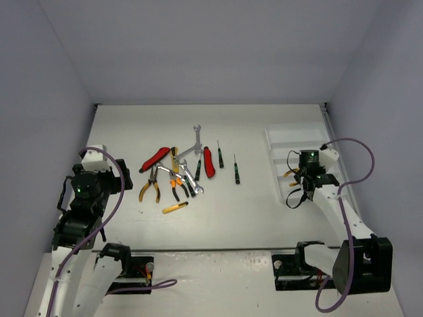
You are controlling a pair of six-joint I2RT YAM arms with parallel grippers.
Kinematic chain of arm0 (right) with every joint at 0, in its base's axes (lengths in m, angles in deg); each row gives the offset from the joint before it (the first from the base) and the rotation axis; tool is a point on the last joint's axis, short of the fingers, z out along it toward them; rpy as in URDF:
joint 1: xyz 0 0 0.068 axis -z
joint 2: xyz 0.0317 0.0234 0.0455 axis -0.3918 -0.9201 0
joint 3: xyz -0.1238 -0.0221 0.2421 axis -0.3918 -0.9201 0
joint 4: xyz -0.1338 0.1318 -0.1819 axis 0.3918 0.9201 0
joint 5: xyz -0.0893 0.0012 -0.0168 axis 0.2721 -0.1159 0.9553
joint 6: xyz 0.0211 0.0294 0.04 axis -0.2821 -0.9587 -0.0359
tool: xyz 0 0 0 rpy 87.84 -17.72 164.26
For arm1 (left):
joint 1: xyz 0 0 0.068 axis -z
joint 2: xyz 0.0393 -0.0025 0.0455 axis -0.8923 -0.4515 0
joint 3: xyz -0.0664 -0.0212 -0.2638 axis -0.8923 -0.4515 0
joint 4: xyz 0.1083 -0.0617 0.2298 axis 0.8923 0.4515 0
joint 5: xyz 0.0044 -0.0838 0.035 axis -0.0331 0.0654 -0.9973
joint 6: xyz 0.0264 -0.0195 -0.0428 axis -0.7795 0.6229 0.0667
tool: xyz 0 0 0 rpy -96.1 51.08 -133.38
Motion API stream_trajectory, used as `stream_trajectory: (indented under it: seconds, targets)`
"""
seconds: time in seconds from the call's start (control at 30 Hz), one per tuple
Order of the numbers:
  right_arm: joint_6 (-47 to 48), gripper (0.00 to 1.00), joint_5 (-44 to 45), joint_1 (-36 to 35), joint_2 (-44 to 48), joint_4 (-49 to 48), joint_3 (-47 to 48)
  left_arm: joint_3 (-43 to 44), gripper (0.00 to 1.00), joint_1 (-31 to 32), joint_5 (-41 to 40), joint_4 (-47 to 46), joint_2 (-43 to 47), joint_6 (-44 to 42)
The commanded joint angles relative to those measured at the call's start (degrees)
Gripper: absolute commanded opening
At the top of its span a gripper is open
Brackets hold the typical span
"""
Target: Sort the tools into containers
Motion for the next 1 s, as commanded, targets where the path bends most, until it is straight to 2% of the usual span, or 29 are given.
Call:
stream_trajectory:
  seconds: [0.0, 0.37, 0.9, 0.97]
  targets:
    - [0.2, 0.0, -3.0, 6.4, -1.8, -2.6, 0.5, 0.9, 0.82, 0.1, 0.7, -2.9, -0.6, -0.2]
    - [-1.0, 0.0, -3.9, 11.0, -8.5, -7.9, -1.9, 0.9, 0.82, 0.1, 0.7, -2.9, -0.6, -0.2]
    - [-0.3, 0.0, -5.0, 16.9, -14.2, -9.2, -1.1, 0.9, 0.82, 0.1, 1.0, -2.9, -0.8, -0.2]
    - [-0.6, 0.04, -5.3, 17.4, -14.3, -10.8, -1.3, 0.9, 0.82, 0.1, 0.9, -2.9, -0.8, -0.1]
